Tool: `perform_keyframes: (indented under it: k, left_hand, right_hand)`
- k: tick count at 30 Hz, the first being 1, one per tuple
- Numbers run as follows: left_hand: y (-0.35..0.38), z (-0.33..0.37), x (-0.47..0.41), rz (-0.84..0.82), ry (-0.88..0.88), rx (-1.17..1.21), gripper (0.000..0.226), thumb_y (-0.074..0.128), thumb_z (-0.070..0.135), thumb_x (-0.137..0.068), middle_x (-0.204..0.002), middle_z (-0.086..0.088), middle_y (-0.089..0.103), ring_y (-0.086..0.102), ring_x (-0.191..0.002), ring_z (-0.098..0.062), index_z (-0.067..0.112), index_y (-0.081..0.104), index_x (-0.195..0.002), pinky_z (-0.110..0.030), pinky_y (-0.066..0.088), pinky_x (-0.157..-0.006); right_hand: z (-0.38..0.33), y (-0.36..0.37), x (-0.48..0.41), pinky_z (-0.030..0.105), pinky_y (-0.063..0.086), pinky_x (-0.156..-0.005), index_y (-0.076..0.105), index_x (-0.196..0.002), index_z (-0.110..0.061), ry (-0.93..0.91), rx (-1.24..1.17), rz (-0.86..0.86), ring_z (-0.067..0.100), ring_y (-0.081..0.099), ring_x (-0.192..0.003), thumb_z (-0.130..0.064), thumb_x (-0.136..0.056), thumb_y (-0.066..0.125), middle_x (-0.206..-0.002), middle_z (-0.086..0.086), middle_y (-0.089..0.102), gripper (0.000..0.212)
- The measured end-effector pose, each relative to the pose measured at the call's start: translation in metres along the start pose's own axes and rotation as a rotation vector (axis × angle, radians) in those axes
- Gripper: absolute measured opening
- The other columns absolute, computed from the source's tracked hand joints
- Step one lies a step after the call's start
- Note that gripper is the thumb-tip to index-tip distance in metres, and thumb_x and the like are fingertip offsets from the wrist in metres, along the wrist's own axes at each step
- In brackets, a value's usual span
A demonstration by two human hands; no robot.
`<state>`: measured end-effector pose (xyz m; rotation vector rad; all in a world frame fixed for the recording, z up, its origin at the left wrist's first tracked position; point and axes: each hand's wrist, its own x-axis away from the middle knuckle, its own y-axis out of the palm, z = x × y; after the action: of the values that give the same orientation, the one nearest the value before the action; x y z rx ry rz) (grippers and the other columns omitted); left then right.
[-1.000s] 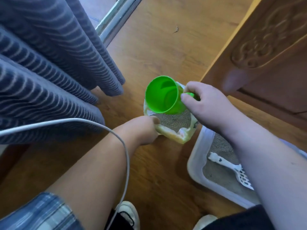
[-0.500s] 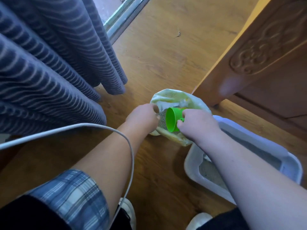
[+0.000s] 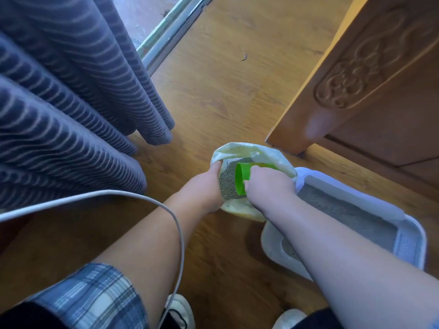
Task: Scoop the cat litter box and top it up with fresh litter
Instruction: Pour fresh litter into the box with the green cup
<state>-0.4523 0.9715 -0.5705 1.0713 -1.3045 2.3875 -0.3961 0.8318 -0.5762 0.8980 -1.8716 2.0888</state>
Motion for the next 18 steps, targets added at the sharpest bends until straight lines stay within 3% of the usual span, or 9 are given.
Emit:
perform_keyframes:
  k: [3, 7, 12, 15, 18]
  left_hand:
    - [0.002, -0.001, 0.001, 0.068, 0.015, -0.028, 0.085, 0.060, 0.024, -0.084, -0.099, 0.000, 0.064, 0.061, -0.083, -0.025, 0.039, 0.010, -0.152, -0.035, 0.051, -0.071]
    - [0.001, -0.002, 0.004, 0.192, 0.004, -0.051, 0.076, 0.052, 0.014, -0.084, -0.101, 0.001, 0.064, 0.060, -0.086, -0.025, 0.044, 0.020, -0.146, -0.039, 0.052, -0.071]
    - [0.001, -0.007, 0.009, 0.262, 0.019, 0.050, 0.089, 0.055, 0.020, -0.087, -0.083, 0.003, 0.057, 0.059, -0.075, -0.025, 0.049, -0.001, -0.149, -0.038, 0.050, -0.066]
    - [0.001, -0.013, 0.007, 0.216, -0.019, 0.063, 0.101, 0.058, 0.029, -0.086, -0.089, 0.005, 0.064, 0.063, -0.079, -0.023, 0.047, -0.019, -0.149, -0.039, 0.053, -0.070]
    - [0.003, -0.021, 0.004, 0.156, -0.023, 0.041, 0.099, 0.059, 0.035, -0.084, -0.103, 0.007, 0.069, 0.066, -0.092, -0.022, 0.046, -0.012, -0.151, -0.042, 0.055, -0.083]
  right_hand:
    - [-0.014, 0.008, -0.021, 0.033, 0.045, -0.068, 0.062, -0.110, -0.021, -0.039, 0.033, 0.008, 0.028, 0.066, -0.102, -0.022, -0.096, 0.053, -0.111, 0.002, 0.068, 0.017]
    - [-0.023, 0.014, -0.038, 0.031, 0.045, -0.068, 0.068, -0.106, -0.022, -0.070, 0.157, -0.034, 0.025, 0.066, -0.105, -0.011, -0.089, 0.056, -0.110, 0.002, 0.069, 0.024]
    - [-0.029, 0.020, -0.043, 0.030, 0.045, -0.069, 0.070, -0.103, -0.021, -0.050, 0.289, -0.059, 0.024, 0.066, -0.107, -0.012, -0.088, 0.059, -0.111, -0.001, 0.069, 0.021]
    - [-0.027, 0.024, -0.048, 0.032, 0.043, -0.069, 0.070, -0.108, -0.019, -0.034, 0.338, -0.080, 0.023, 0.065, -0.111, -0.010, -0.089, 0.057, -0.118, -0.001, 0.067, 0.025]
    - [-0.033, 0.027, -0.055, 0.033, 0.049, -0.082, 0.068, -0.116, -0.017, -0.062, 0.366, -0.109, 0.024, 0.060, -0.119, -0.008, -0.091, 0.054, -0.126, 0.001, 0.064, 0.030]
